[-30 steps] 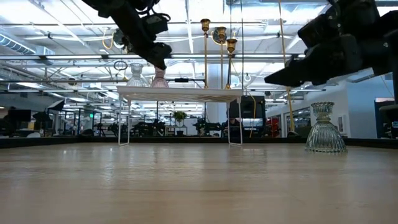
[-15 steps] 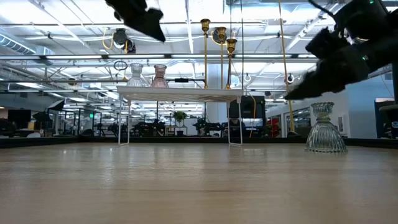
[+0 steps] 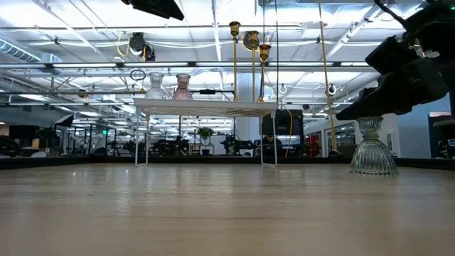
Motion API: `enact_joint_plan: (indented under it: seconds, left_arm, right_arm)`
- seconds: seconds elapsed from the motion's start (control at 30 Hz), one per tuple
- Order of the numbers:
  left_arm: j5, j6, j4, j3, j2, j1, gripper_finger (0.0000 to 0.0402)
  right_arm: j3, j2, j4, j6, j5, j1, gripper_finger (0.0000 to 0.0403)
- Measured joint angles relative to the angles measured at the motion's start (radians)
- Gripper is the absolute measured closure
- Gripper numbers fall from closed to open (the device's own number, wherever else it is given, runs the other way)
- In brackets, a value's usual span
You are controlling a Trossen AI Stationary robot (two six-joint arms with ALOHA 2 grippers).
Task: Pick & Place candle stick holders
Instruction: Put the green glass candle holder on the shelf
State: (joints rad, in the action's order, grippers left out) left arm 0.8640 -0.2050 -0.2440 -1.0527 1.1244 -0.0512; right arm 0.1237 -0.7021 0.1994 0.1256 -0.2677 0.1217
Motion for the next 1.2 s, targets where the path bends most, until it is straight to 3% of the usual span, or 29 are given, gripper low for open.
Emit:
enact_joint_plan:
  seconds: [0.13,0.27,0.43,0.6,0.73,0.9,1.2]
  left_arm:
    - [-0.001,-0.004,0.002,0.000,0.000,-0.015,0.0075]
    - [-0.004,-0.006,0.001,0.000,0.001,-0.022,0.0076]
    - [-0.003,-0.010,0.002,0.000,0.001,-0.023,0.0075]
    - [-0.003,-0.010,0.002,0.000,0.001,-0.023,0.0076]
    - [-0.003,-0.010,0.001,0.000,0.001,-0.023,0.0076]
    - [-0.003,-0.009,0.001,0.000,0.001,-0.022,0.0076]
    - [-0.007,-0.007,0.001,0.000,0.001,-0.022,0.0076]
  right_arm:
    - [-0.105,0.016,0.143,-0.017,-0.059,0.018,0.0179]
    - [-0.103,0.024,0.178,-0.048,-0.123,0.017,0.0179]
    - [-0.100,0.033,0.241,-0.092,-0.124,0.017,0.0179]
    - [-0.063,0.041,0.119,-0.058,-0.204,0.018,0.0179]
    - [-0.029,0.041,-0.022,0.023,-0.203,0.018,0.0179]
    - [-0.016,0.049,-0.034,0.017,-0.206,0.018,0.0179]
    - [-0.073,0.050,-0.041,0.181,-0.207,0.018,0.0181]
